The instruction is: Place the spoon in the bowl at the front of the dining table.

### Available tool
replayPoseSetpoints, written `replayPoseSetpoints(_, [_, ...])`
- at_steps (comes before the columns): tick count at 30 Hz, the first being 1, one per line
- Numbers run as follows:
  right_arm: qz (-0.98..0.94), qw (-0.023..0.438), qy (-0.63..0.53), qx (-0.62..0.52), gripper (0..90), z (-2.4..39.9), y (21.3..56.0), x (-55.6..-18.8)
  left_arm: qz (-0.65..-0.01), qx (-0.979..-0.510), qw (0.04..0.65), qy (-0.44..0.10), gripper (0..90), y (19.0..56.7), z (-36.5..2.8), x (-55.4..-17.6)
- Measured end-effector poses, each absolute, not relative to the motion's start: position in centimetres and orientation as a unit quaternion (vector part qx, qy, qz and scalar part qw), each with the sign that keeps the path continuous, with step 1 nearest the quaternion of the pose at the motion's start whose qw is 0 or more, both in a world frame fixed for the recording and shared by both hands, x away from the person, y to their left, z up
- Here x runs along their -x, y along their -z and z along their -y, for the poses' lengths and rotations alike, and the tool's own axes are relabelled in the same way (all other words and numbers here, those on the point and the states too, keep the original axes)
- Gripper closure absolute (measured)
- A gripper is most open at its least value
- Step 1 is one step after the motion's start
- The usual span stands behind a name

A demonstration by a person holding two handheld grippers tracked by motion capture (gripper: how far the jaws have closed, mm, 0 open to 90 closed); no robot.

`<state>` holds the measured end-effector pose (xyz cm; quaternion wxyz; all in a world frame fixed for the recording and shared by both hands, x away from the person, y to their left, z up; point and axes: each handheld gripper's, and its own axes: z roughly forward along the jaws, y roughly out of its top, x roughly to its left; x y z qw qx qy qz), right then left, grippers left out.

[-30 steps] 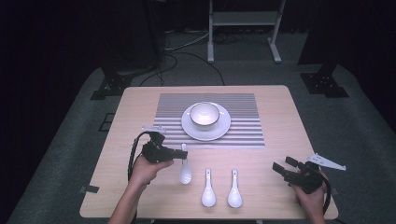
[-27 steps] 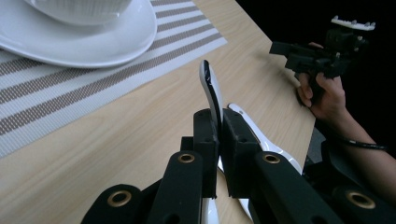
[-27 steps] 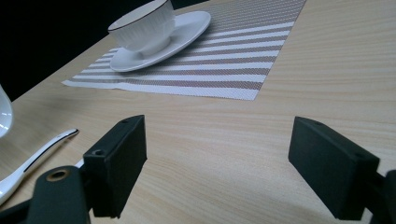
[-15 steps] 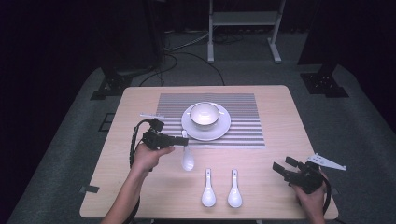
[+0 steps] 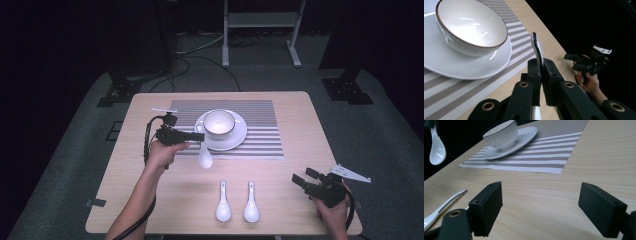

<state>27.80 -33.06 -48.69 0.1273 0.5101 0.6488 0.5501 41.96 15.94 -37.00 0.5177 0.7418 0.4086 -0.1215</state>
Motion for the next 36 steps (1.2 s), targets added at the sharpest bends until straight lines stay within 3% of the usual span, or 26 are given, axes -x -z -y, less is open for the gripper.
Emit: replayPoseSetpoints(36, [-0.647, 0.125, -0.554, -0.509, 18.3, 33.2, 48.7, -27.8, -0.453, -0.706, 0.53, 0.127, 84.8, 36.5, -14.6, -48.5])
